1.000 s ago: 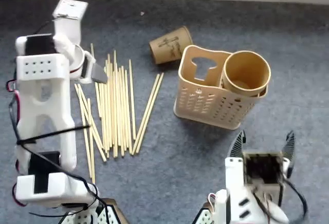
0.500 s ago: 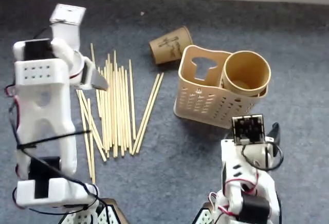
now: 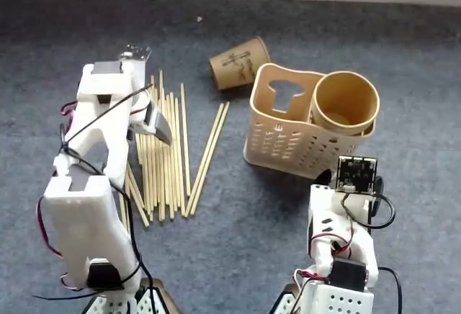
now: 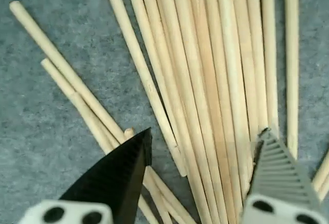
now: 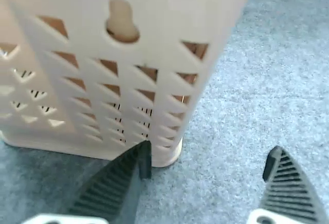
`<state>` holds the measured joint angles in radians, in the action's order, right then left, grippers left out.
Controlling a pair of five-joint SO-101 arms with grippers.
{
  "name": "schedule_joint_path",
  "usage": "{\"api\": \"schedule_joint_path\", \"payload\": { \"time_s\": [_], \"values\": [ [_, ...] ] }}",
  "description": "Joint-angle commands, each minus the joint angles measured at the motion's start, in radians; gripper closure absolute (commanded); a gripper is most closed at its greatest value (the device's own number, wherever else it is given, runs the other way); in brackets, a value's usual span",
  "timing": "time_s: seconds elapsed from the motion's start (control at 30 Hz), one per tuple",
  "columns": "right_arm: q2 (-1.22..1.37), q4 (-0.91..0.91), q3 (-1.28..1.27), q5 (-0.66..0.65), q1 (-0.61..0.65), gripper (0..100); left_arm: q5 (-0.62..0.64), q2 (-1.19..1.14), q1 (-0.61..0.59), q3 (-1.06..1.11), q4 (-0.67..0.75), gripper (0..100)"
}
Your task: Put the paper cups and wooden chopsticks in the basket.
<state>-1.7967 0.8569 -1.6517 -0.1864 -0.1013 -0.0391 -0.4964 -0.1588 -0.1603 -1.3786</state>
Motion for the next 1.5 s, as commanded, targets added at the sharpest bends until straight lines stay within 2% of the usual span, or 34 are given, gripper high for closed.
{"api": "schedule_joint_path", "payload": {
  "time_s": [0.0,0.1,0.27,0.47,0.63,0.93,1.1,1.23,1.47],
  "values": [
    [-0.005,-0.027,-0.031,0.009,-0.010,66.3,0.006,-0.091,0.013,-0.102,0.008,67],
    [-0.005,-0.027,-0.033,0.009,-0.008,66.3,0.006,-0.185,0.028,-0.160,0.000,67],
    [-0.005,-0.031,-0.067,0.003,0.047,66.3,0.003,-0.312,0.085,-0.300,-0.097,69],
    [-0.005,-0.031,-0.076,0.003,0.053,66.3,-0.003,-0.424,0.088,-0.487,-0.189,90],
    [-0.005,-0.031,-0.077,0.003,0.054,66.3,-0.003,-0.487,0.088,-0.605,-0.247,100],
    [-0.005,-0.031,-0.081,0.003,0.054,66.3,-0.035,-0.530,0.094,-0.751,-0.285,100],
    [-0.005,-0.031,-0.084,0.003,0.054,66.3,-0.106,-0.530,0.148,-0.915,-0.370,100],
    [-0.005,-0.031,-0.084,0.003,0.054,66.3,-0.117,-0.519,0.186,-1.040,-0.379,100],
    [-0.005,-0.031,-0.084,0.003,0.054,66.3,-0.147,-0.417,0.240,-1.053,-0.379,100]
  ]
}}
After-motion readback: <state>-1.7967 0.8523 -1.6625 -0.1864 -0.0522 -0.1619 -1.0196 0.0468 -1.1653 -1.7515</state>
